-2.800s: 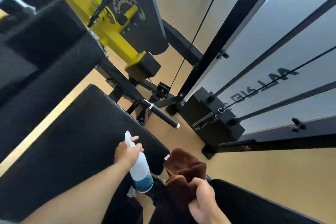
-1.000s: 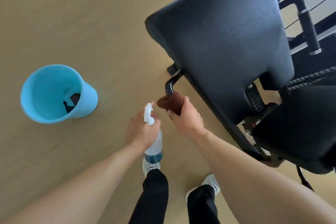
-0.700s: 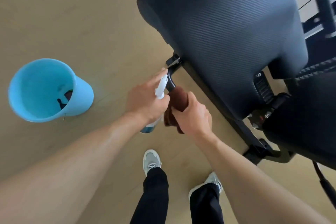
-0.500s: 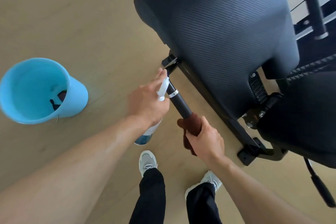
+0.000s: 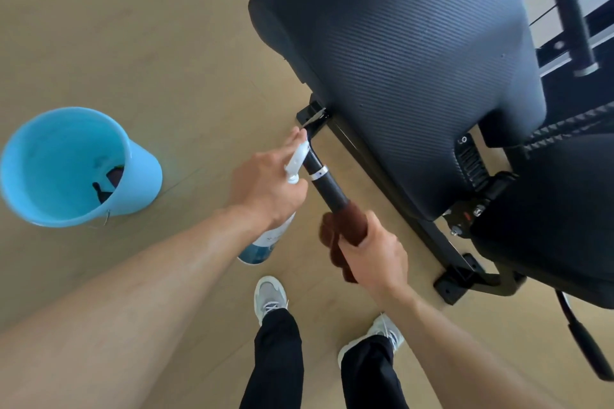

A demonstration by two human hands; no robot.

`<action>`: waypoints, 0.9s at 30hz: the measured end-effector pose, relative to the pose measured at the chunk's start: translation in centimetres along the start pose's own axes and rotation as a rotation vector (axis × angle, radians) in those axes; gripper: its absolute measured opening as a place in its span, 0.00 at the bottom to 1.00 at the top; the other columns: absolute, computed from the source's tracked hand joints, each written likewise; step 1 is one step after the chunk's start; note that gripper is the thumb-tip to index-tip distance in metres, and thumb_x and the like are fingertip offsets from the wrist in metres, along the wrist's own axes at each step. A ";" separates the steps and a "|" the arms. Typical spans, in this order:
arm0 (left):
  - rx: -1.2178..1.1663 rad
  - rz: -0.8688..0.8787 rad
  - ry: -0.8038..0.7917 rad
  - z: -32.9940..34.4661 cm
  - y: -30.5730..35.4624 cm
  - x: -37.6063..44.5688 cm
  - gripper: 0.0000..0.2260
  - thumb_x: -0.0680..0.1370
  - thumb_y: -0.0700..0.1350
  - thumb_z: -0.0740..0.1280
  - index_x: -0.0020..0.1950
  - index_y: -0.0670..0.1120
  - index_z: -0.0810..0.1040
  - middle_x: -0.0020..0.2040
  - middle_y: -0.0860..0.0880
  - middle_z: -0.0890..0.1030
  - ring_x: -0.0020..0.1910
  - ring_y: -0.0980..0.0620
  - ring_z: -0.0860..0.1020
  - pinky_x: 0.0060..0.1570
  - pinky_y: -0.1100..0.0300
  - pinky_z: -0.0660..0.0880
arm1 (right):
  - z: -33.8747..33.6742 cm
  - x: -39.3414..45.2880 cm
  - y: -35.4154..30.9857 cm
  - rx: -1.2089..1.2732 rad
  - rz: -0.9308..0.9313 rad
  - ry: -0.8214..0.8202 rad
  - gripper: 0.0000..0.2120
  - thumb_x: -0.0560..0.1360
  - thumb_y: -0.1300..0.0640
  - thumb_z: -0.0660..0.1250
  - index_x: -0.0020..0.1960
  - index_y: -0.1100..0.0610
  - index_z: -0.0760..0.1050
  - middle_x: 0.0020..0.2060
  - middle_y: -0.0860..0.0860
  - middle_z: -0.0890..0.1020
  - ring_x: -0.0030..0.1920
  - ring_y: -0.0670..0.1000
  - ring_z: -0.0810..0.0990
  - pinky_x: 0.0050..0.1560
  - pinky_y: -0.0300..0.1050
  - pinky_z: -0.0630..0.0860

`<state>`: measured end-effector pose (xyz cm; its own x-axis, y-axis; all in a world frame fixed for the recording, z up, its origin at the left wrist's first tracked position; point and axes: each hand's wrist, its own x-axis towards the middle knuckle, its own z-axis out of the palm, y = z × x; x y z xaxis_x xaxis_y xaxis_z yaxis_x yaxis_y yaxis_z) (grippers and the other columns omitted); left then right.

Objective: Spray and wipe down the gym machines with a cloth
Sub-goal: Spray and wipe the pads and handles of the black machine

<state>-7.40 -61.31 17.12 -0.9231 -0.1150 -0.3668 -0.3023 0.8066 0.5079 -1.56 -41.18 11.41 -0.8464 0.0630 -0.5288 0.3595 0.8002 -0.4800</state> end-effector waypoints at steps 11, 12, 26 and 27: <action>0.027 -0.034 0.022 -0.3 -0.3 0.8 0.33 0.78 0.46 0.64 0.80 0.65 0.59 0.71 0.57 0.77 0.60 0.45 0.79 0.53 0.59 0.72 | 0.1 5.0 -10.8 -0.011 -0.167 0.042 0.09 0.72 0.51 0.64 0.51 0.45 0.70 0.37 0.44 0.80 0.37 0.53 0.83 0.40 0.57 0.83; 0.024 -0.030 0.021 -0.3 -0.3 0.7 0.33 0.77 0.46 0.64 0.80 0.65 0.59 0.72 0.59 0.76 0.60 0.46 0.79 0.54 0.59 0.72 | 0.2 5.1 -10.4 -0.023 -0.180 0.044 0.09 0.72 0.49 0.65 0.52 0.46 0.70 0.37 0.44 0.80 0.37 0.53 0.83 0.42 0.56 0.83; 0.005 -0.014 -0.008 0.4 -0.2 0.3 0.35 0.77 0.45 0.65 0.81 0.63 0.57 0.78 0.66 0.64 0.61 0.46 0.78 0.54 0.58 0.71 | 0.0 4.4 -9.5 0.003 -0.151 0.021 0.14 0.71 0.49 0.62 0.56 0.41 0.71 0.39 0.45 0.82 0.39 0.55 0.84 0.43 0.57 0.83; 0.000 -0.034 -0.008 0.3 -0.4 0.5 0.34 0.77 0.45 0.65 0.81 0.64 0.58 0.76 0.62 0.70 0.56 0.46 0.78 0.50 0.59 0.70 | 0.0 5.1 -10.8 -0.018 -0.191 0.014 0.14 0.72 0.51 0.63 0.57 0.43 0.71 0.40 0.44 0.81 0.41 0.54 0.83 0.45 0.57 0.82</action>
<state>-7.71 -61.53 16.48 -0.9105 -0.1376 -0.3899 -0.3331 0.8026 0.4948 -9.73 -49.44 13.91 -0.9041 -0.0828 -0.4193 0.1845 0.8092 -0.5578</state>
